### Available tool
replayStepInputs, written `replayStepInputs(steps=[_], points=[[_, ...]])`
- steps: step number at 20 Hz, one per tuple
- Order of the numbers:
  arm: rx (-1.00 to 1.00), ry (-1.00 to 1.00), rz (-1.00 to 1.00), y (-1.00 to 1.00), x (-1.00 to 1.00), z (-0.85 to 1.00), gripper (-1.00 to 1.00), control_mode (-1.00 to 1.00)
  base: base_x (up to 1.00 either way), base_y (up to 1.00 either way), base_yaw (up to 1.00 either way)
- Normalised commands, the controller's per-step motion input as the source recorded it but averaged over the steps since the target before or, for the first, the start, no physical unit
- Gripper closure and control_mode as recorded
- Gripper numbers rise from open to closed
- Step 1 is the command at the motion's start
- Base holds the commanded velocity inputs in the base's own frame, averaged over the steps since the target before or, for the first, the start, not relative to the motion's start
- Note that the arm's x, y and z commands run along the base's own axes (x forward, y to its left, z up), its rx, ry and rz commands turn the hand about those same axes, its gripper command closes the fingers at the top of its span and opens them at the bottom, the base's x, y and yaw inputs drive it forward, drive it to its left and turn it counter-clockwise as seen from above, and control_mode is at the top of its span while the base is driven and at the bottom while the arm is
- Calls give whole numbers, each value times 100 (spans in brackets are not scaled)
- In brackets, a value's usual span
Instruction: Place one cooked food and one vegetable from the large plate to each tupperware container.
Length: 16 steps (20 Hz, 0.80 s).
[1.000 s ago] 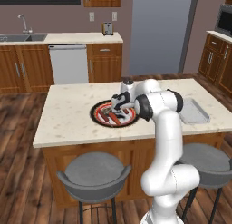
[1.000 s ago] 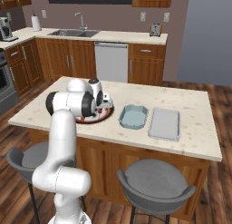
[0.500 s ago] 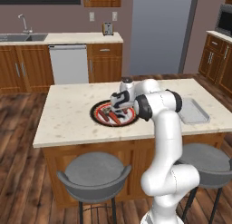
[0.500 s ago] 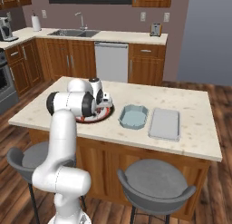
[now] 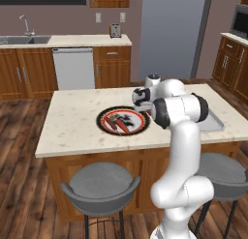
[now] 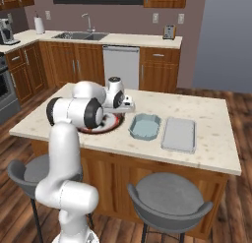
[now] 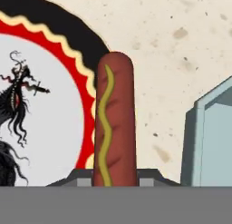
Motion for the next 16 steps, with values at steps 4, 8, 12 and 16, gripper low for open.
replayStepInputs(steps=[4,8,12,16], points=[[0,4,-7,-100,-66,5,100,-100,0,0,0],[0,0,-4,-100,-72,23,100,-100,0,0,0],[0,0,0,-100,-12,8,100,-100,0,0,0],[1,0,0,-100,1,6,100,-100,0,0,0]])
